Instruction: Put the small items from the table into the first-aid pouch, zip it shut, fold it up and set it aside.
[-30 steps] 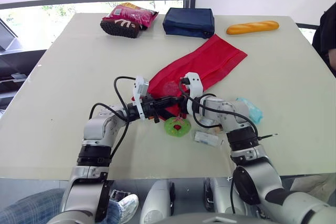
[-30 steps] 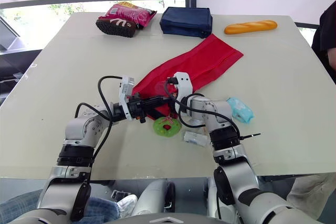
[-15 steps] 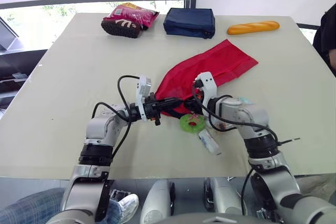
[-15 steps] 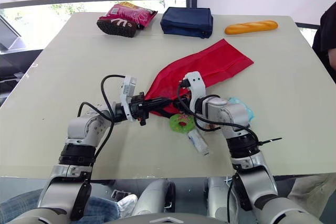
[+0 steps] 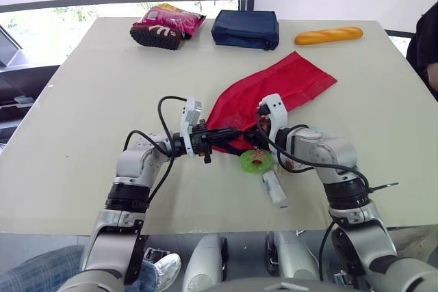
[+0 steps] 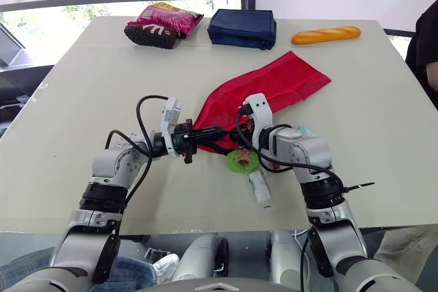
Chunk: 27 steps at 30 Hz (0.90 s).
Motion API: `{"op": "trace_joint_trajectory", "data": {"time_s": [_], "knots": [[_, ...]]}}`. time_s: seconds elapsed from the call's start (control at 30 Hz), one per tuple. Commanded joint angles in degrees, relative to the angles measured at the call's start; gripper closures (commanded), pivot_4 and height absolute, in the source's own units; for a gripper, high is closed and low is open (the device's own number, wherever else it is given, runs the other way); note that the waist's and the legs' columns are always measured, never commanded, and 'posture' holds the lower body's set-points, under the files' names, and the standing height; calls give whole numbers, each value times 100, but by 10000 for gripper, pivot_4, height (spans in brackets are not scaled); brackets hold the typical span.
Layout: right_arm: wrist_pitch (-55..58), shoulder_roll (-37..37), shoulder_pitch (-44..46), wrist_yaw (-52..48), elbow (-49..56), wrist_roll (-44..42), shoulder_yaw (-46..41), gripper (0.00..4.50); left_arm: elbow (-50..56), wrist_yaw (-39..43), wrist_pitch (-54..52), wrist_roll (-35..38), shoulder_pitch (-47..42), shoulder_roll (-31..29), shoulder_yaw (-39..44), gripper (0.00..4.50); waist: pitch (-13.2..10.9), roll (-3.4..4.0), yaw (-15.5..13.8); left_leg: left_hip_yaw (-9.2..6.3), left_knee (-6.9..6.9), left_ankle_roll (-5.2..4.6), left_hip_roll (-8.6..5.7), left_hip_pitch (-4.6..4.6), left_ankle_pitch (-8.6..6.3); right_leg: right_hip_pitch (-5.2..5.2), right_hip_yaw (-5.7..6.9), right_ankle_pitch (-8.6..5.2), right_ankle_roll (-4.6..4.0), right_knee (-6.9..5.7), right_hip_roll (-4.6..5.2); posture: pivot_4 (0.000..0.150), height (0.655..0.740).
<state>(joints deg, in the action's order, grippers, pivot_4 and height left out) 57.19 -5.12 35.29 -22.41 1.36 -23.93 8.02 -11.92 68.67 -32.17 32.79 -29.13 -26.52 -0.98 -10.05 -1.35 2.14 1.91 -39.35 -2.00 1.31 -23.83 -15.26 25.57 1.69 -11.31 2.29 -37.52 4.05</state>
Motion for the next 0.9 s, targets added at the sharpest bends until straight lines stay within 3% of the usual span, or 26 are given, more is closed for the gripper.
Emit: {"op": "trace_joint_trajectory", "data": {"time_s": [0.03, 0.23, 0.4, 0.63, 0.9], "knots": [[-6, 163, 37, -226, 366, -235, 111, 3988, -252, -359, 94, -197, -82, -215, 303, 45000, 0, 0, -1, 0, 0, 0, 0, 0, 0, 0, 0, 0, 0, 0, 0, 1500, 7164], [-4, 304, 31, -151, 321, -166, 45, 3847, -200, -383, 75, -171, -36, -229, 311, 45000, 0, 0, 5, 0, 0, 0, 0, 1, 0, 0, 0, 0, 0, 0, 0, 1500, 7164], [83, 340, 54, -154, 346, -163, 37, 27855, -189, -397, 69, -162, -24, -237, 313, 45000, 0, 0, 22, 0, 0, 0, 3, 4, 0, 1, -1, 0, 0, -2, -3, 1500, 7164], [160, 299, 30, -166, 407, -176, 24, 27855, -200, -398, 58, -196, -40, -212, 326, 45000, 0, 0, -8, 0, 0, 0, 0, 0, 0, 0, -1, 0, 0, 2, 2, 1500, 7164], [202, -220, -335, -573, 1237, -474, -42, 27855, -413, -160, 178, -332, -142, -397, 292, 45000, 0, 0, -4, -1, 0, 0, 0, 0, 0, 0, 1, 0, 0, 1, 0, 1500, 7164]]}}
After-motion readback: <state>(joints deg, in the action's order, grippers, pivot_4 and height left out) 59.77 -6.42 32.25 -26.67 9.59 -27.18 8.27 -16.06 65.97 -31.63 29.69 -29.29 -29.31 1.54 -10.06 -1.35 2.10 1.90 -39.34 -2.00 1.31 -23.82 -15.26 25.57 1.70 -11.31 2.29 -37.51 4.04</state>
